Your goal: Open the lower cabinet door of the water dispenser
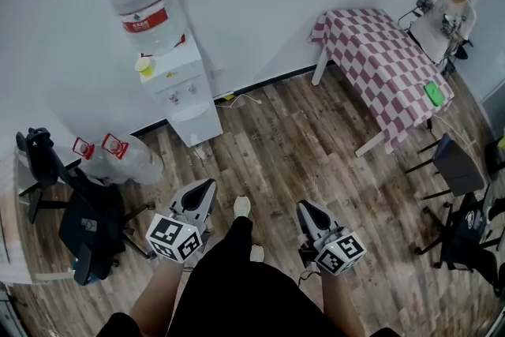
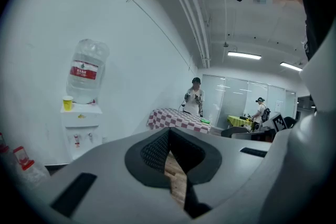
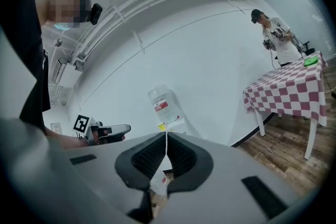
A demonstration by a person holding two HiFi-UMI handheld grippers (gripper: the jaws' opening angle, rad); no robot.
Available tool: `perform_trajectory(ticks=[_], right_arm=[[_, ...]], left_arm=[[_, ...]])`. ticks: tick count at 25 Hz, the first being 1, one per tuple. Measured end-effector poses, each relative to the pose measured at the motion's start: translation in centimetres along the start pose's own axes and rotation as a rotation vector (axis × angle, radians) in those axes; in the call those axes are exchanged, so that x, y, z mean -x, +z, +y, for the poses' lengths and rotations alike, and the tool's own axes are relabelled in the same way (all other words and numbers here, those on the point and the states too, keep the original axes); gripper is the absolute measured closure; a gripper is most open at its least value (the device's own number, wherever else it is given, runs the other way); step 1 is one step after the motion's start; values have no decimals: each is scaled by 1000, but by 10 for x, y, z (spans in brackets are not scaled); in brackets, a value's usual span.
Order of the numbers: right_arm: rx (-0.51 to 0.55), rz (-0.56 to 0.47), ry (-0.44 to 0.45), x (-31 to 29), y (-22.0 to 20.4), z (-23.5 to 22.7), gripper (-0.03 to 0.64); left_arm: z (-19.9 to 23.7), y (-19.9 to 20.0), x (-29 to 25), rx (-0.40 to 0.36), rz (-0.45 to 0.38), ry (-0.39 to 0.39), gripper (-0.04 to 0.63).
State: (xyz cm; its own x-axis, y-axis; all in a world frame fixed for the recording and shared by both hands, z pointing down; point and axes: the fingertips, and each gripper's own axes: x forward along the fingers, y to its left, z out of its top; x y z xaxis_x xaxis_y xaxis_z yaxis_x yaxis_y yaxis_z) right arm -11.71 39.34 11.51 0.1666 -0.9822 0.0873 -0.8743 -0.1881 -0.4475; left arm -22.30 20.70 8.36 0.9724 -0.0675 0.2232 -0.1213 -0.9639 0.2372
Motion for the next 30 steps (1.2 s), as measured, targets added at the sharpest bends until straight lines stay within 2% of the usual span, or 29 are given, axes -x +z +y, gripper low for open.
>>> perform_trajectory(ticks=[5, 11, 17, 23, 30], right_arm=[[11, 4, -20, -27, 13, -24, 592], [32, 15, -26, -73, 38, -55, 592], [31, -14, -38, -133, 74, -82, 592], [29, 18, -53, -189, 85, -107, 592], [67, 31, -35, -253, 110, -122, 592]], left_arm=[[21, 4, -42, 26, -2, -23, 581], [48, 26, -93, 15, 1, -46, 581], [94, 53, -144, 5, 24, -69, 581], [136, 78, -201, 7, 13, -97, 581], [183, 89, -238, 19, 9, -111, 581]])
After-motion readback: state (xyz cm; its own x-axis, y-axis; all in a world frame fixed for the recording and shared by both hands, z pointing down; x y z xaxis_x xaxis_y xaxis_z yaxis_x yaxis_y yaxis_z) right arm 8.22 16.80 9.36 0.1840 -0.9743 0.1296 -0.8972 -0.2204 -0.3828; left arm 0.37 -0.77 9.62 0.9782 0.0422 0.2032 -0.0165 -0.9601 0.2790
